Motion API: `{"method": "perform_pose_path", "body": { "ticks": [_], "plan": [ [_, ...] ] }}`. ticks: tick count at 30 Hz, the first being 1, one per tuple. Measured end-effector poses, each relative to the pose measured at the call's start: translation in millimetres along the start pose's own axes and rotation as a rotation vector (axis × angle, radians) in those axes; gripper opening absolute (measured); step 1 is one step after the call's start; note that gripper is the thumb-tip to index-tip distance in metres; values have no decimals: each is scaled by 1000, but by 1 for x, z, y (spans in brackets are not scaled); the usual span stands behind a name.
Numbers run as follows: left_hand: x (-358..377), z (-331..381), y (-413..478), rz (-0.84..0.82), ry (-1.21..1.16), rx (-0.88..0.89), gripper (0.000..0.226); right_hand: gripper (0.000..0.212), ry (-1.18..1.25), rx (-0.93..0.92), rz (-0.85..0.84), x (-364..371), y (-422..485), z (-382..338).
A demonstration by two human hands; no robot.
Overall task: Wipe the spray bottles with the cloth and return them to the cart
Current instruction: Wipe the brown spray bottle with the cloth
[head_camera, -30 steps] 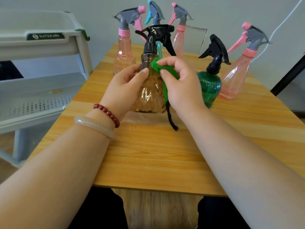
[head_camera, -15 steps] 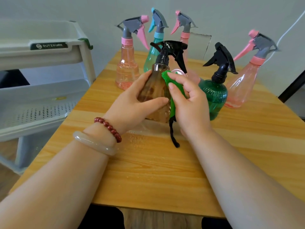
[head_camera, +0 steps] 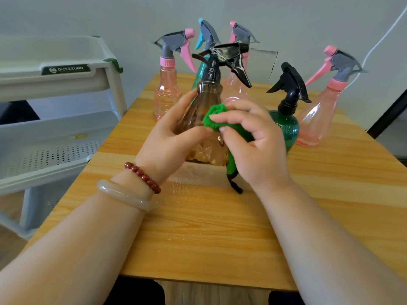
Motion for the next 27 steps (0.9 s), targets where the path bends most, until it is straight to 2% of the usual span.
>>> {"method": "perform_pose_path", "body": {
  "ticks": [4,6,12,18,24,27],
  "plan": [
    [10,2,-5,-95,150,43,72,26,-41,124,184,-5,6,12],
    [15,1,-5,-110,142,43,69,26,-26,161,252,-6,5,13],
    [8,3,-4,-35,61,63,66,26,33,42,85,-4,0,4],
    [15,3,-5,-134,117,40,65,26,-66,123,286,-6,2,14],
    [6,2,-3,-30,54,50,67,27,-24,-86,95,1,-4,1],
    [4,2,-3,-73,92,47,65,25,-120,-24,161,4,-2,7]
  ]
}}
Point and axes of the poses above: each hand's wrist, its own y-axis towards the middle knuckle, its own x-axis out of the palm, z = x × y, the point moved 3 cm from there along y, towards the middle knuckle, and after that the axes turned 3 degrees about -z, right-handed, at the moved point
